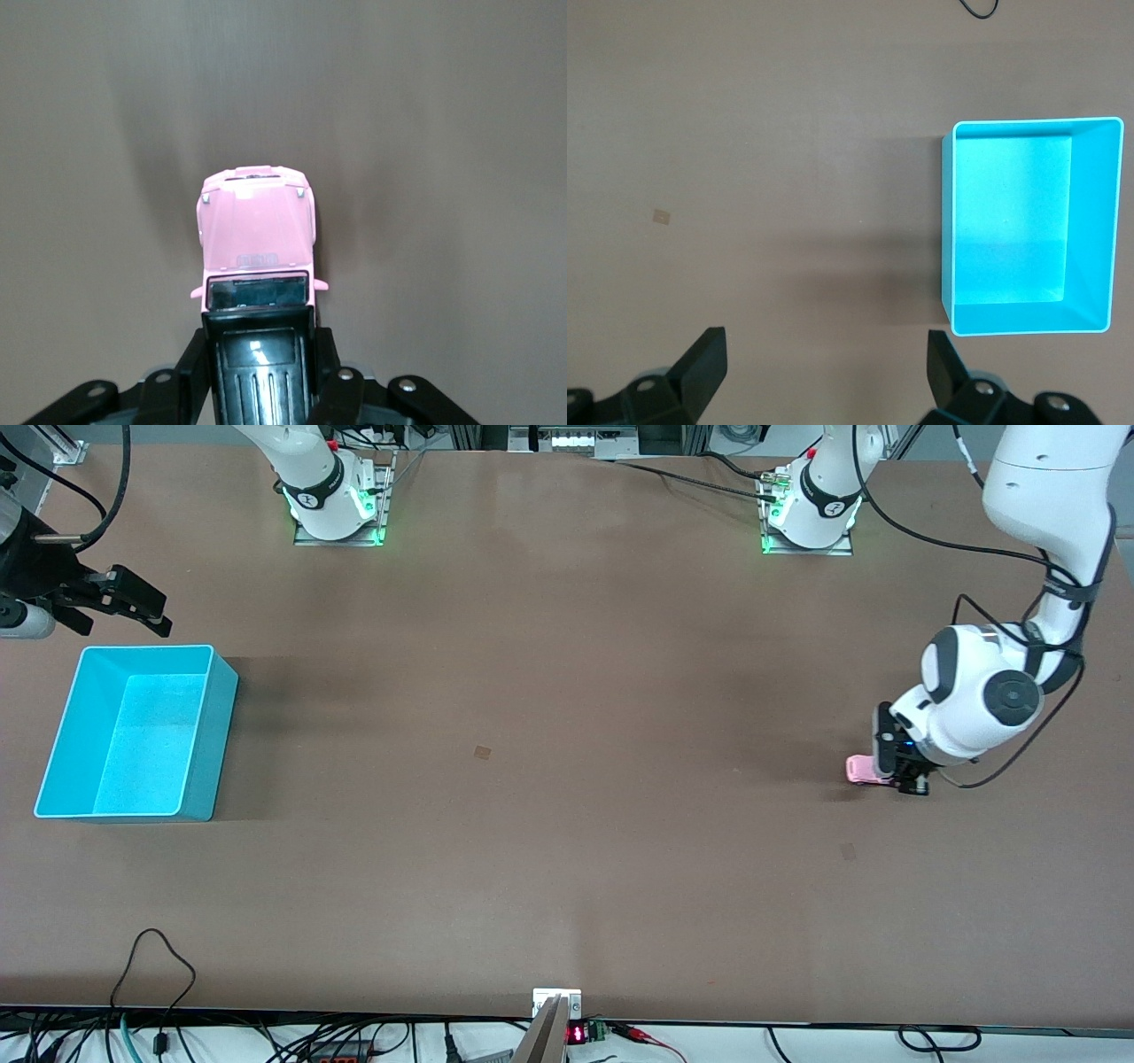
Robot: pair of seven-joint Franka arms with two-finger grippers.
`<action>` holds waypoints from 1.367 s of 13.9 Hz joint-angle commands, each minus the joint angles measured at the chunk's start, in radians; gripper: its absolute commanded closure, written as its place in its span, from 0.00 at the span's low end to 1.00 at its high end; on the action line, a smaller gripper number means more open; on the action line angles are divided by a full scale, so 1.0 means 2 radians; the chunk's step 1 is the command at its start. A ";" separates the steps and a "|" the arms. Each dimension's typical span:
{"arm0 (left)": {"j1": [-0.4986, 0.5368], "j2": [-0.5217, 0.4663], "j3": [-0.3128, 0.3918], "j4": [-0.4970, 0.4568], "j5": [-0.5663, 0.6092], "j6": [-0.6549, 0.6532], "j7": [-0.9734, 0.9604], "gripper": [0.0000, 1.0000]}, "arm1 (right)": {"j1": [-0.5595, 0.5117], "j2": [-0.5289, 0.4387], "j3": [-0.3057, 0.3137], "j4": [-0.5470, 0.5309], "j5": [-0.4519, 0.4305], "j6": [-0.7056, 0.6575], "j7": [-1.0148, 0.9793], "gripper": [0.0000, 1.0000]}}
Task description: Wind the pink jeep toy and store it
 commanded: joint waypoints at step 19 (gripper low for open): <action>0.126 0.085 -0.005 0.070 0.008 -0.002 0.147 0.81 | -0.004 -0.006 0.000 -0.001 -0.001 -0.001 -0.010 0.00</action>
